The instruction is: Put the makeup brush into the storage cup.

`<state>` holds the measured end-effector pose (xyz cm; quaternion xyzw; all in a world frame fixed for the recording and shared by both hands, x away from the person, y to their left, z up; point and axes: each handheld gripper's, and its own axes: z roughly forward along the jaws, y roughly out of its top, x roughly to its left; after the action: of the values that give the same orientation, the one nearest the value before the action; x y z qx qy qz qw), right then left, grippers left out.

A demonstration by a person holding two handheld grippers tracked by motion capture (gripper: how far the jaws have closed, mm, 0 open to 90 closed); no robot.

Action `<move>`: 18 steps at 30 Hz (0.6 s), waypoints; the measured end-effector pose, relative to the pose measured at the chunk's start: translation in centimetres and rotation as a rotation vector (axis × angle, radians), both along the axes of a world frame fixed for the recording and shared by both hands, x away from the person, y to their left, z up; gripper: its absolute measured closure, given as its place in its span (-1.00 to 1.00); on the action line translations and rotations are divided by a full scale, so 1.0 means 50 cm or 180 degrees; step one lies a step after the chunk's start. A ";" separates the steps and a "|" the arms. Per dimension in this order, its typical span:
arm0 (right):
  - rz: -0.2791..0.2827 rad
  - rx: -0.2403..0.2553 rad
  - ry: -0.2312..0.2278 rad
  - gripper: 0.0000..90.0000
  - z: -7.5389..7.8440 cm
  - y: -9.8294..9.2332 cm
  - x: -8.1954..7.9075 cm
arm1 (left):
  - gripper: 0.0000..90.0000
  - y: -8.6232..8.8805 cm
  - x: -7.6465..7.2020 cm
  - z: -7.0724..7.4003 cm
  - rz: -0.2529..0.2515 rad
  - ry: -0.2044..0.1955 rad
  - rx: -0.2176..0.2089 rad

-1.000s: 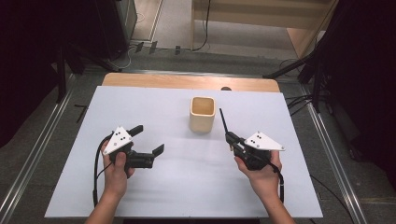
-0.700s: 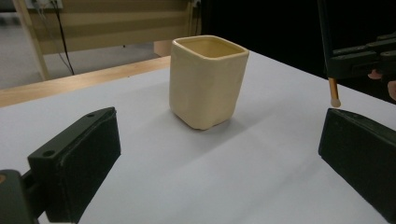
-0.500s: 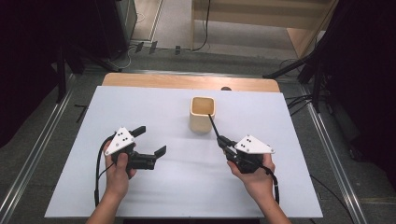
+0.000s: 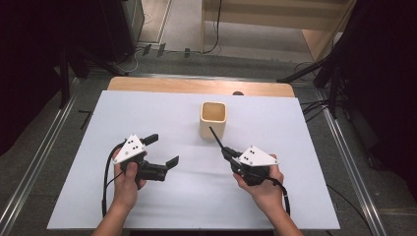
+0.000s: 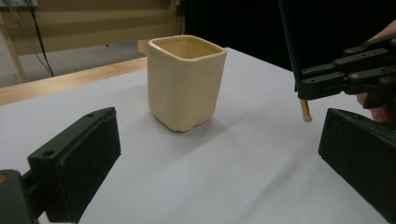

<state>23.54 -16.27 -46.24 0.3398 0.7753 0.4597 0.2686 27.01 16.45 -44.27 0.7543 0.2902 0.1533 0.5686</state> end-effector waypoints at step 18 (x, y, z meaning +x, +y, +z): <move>0.0156 -0.0210 -0.0078 0.87 -0.015 0.026 0.000 | -1.00 -0.024 -0.004 0.002 -0.0327 0.0125 -0.0012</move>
<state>23.53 -14.98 -46.96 0.3060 0.7948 0.4444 0.2778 26.79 15.27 -44.19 0.7701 0.2625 0.1085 0.5712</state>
